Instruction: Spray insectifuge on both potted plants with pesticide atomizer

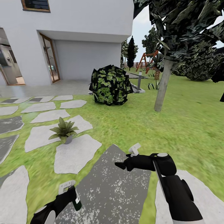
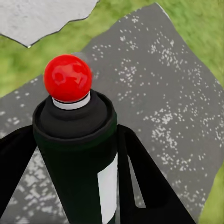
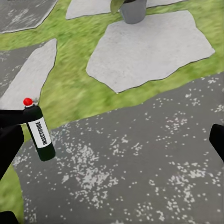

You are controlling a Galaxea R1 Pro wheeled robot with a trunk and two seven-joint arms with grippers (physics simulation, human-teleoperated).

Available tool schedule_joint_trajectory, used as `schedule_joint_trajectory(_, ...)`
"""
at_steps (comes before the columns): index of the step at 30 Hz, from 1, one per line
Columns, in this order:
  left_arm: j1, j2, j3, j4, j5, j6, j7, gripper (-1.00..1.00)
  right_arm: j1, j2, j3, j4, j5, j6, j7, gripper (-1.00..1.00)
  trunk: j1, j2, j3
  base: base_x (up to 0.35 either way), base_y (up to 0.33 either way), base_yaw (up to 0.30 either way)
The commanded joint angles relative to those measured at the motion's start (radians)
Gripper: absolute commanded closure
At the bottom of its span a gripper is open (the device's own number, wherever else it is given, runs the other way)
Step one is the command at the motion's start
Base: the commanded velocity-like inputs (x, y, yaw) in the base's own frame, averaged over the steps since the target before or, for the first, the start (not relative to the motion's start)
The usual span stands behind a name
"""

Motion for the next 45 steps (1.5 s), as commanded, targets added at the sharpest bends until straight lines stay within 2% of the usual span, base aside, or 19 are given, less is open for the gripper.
schedule_joint_trajectory(1, -0.001, 0.0, 0.001, 0.002, 0.006, 0.005, -0.002, 1.0, -0.001, 0.001, -0.004, -0.001, 0.01, 0.004, 0.009, -1.0, 0.0, 0.0, -0.001, 0.0, 0.0, 0.029)
schedule_joint_trajectory(3, 0.0, -0.004, 0.001, -0.001, 0.008, 0.006, -0.004, 1.0, -0.001, 0.001, -0.004, -0.001, 0.01, 0.004, 0.009, -1.0, 0.0, 0.0, -0.001, 0.0, 0.0, 0.015)
schedule_joint_trajectory(7, -0.001, -0.022, 0.005, -0.006, 0.008, 0.008, -0.004, 1.0, -0.001, 0.001, -0.006, -0.002, 0.01, 0.003, 0.01, -1.0, -0.002, 0.001, 0.014, 0.0, 0.0, 0.004)
schedule_joint_trajectory(11, -0.001, -0.023, 0.004, -0.007, 0.008, 0.014, -0.005, 1.0, -0.001, 0.001, -0.006, -0.002, 0.01, 0.001, 0.01, -1.0, -0.004, 0.001, 0.03, 0.0, 0.0, 0.004)
schedule_joint_trajectory(32, 0.0, -0.024, 0.0, 0.004, -0.001, 0.01, -0.005, 1.0, -0.001, -0.001, -0.002, -0.002, 0.01, 0.0, 0.009, -1.0, -0.008, 0.009, 0.037, 0.017, 0.011, 0.247)
schedule_joint_trajectory(39, -0.001, -0.011, -0.001, 0.006, -0.002, -0.01, -0.02, 1.0, -0.006, -0.001, -0.009, -0.002, 0.009, 0.001, 0.014, -1.0, -0.008, 0.009, 0.037, 0.255, 0.166, 0.048)
schedule_joint_trajectory(41, -0.006, 0.009, 0.001, -0.018, -0.002, -0.002, -0.064, 1.0, -0.031, -0.002, -0.012, -0.002, 0.007, 0.024, 0.017, -1.0, -0.008, 0.009, 0.037, 0.289, 0.187, 0.003)
schedule_joint_trajectory(43, -0.009, 0.053, 0.003, -0.028, 0.003, 0.007, -0.143, 1.0, -0.054, -0.003, -0.013, -0.002, 0.005, 0.095, 0.032, -1.0, -0.008, 0.009, 0.037, 0.291, 0.19, 0.001)
schedule_joint_trajectory(45, -0.012, 0.065, 0.002, -0.031, 0.001, 0.01, -0.187, 1.0, -0.073, -0.003, -0.015, -0.003, 0.004, 0.101, 0.039, -1.0, -0.008, 0.009, 0.037, 0.291, 0.191, 0.0)
